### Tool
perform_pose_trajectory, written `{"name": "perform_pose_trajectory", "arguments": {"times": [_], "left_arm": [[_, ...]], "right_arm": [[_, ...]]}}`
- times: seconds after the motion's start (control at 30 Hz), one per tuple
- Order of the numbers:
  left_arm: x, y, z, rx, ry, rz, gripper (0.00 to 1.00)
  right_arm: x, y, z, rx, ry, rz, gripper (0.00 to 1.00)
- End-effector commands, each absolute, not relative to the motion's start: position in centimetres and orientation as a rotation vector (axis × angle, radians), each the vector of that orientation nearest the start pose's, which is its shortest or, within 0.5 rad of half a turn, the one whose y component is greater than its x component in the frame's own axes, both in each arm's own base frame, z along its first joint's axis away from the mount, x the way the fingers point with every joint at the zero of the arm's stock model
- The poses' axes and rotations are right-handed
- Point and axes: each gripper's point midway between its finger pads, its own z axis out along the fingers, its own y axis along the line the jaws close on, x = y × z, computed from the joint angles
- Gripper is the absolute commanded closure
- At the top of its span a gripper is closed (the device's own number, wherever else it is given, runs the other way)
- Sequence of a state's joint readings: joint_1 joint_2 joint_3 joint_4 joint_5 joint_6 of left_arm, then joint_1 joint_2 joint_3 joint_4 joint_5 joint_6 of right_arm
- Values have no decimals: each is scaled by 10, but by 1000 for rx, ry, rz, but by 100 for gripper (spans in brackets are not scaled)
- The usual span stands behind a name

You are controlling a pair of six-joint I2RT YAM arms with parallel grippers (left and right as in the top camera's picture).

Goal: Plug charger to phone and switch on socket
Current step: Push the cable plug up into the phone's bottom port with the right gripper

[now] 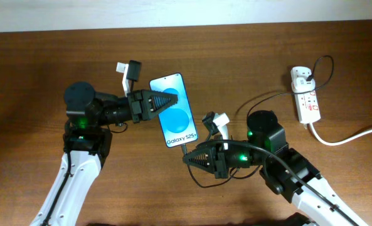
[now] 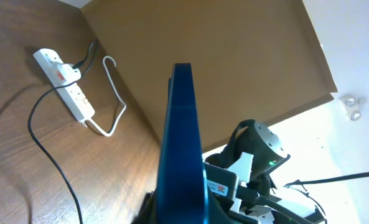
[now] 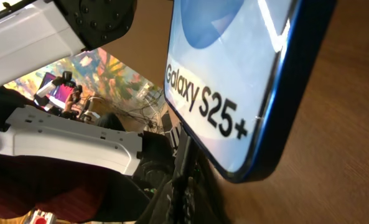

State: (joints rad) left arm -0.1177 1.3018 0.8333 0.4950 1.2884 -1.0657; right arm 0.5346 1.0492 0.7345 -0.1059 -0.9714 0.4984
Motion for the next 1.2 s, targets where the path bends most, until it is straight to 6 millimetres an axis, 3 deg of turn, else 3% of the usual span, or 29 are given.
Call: {"name": "perform_pose_trajectory", "arguments": {"times": [0.0, 0.13, 0.3, 0.5, 0.63, 0.8, 0.93, 0.97, 1.03, 1.1, 1.17], "left_arm": [[230, -217, 299, 714, 1938, -2036, 100], [217, -225, 279, 722, 1967, -2074, 100], [216, -225, 278, 724, 1971, -2082, 100], [209, -231, 278, 759, 1973, -2100, 100], [227, -235, 277, 642, 1974, -2024, 100], [265, -202, 287, 489, 1909, -1894, 100], [279, -197, 286, 401, 1905, -1849, 100], [283, -197, 280, 333, 1941, -1856, 100], [298, -201, 243, 122, 2081, -1759, 100], [312, -195, 200, -47, 2217, -1529, 100], [320, -193, 176, -65, 2270, -1334, 100]], "right_arm": [[222, 270, 301, -648, 1850, 1433, 96], [228, 270, 315, -627, 1790, 1426, 96], [241, 260, 320, -564, 1791, 1398, 96], [240, 260, 321, -569, 1791, 1403, 96], [231, 260, 299, -565, 1907, 1437, 94], [225, 258, 282, -562, 1994, 1434, 75], [219, 251, 253, -570, 2119, 1364, 45], [222, 246, 244, -527, 2169, 1319, 41], [222, 239, 232, -487, 2236, 1260, 31], [224, 230, 230, -442, 2269, 1178, 24], [225, 213, 234, -400, 2289, 1046, 20]]}}
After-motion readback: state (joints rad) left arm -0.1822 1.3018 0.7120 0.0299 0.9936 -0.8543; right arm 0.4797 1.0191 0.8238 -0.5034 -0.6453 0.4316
